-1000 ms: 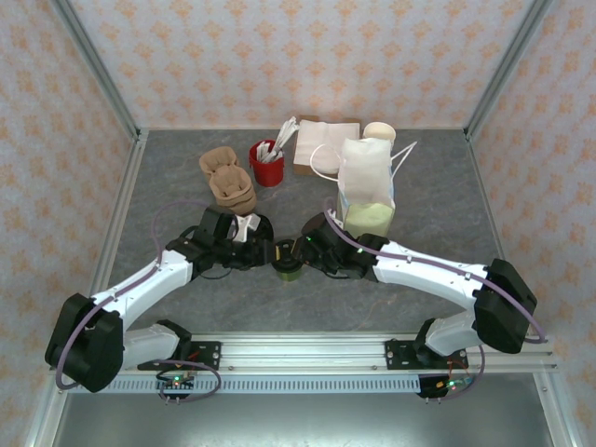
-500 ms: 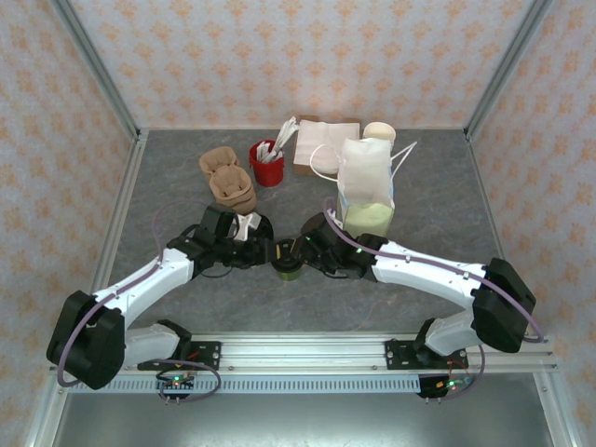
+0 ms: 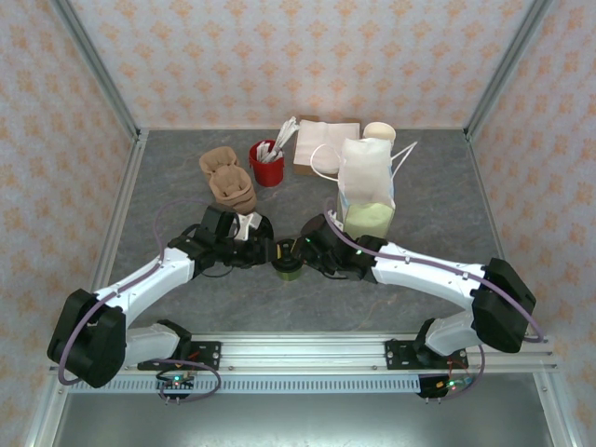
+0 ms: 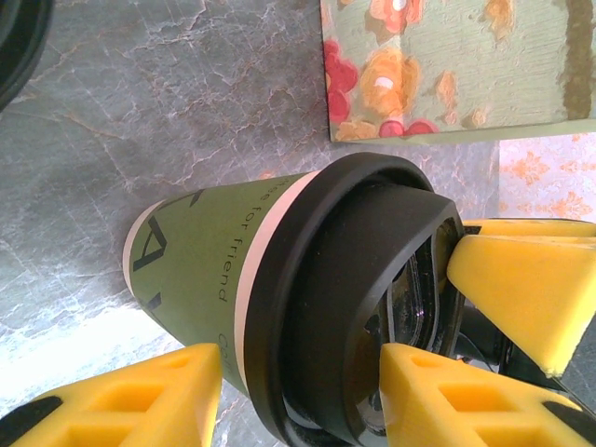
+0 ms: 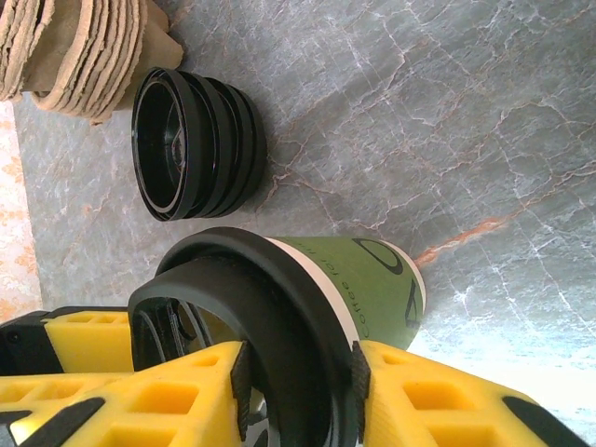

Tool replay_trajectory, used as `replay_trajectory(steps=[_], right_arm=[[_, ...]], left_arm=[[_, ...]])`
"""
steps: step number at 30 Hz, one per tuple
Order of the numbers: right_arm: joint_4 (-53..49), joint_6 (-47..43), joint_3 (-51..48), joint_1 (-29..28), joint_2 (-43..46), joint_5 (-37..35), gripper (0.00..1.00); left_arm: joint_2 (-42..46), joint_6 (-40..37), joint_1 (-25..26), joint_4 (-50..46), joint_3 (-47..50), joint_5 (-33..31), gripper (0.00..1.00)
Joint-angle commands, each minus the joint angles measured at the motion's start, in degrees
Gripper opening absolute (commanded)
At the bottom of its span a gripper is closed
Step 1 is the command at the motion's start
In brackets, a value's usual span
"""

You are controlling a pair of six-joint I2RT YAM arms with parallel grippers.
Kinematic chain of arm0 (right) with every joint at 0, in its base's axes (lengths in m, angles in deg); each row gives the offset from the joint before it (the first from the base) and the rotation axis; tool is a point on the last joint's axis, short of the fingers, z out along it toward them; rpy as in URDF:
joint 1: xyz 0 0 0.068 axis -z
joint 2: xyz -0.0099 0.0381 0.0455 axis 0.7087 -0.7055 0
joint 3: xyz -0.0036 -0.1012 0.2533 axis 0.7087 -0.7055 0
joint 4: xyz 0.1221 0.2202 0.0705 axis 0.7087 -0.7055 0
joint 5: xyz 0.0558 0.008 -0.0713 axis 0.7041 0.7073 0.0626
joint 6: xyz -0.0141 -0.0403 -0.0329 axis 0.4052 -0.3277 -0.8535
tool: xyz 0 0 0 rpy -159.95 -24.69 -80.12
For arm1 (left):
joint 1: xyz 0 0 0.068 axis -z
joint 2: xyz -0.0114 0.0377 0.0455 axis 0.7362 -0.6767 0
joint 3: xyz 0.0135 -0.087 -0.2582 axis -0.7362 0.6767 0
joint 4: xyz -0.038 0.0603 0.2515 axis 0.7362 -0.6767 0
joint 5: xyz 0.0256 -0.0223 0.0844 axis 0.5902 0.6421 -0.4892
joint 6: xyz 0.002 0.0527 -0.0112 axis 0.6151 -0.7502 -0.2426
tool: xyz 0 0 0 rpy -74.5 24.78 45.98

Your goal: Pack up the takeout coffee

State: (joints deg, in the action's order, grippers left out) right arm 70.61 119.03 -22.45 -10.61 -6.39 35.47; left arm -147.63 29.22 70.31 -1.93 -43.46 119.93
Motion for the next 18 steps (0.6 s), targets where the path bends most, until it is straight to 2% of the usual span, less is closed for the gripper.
replay_trajectory(steps=[1,18], right_arm=[[-6.4,1.0,-2.9,0.0,-3.0,-2.3,0.34],[-5.4,2.8,-5.3,-0.1,-3.3,-1.5,0.32]], left_arm=[[-1.0,-1.8,0.5,-0.9,1.1,-2.0,0.48],[-0.7,-2.3,0.5,-1.2,3.8,-3.5,0.46]])
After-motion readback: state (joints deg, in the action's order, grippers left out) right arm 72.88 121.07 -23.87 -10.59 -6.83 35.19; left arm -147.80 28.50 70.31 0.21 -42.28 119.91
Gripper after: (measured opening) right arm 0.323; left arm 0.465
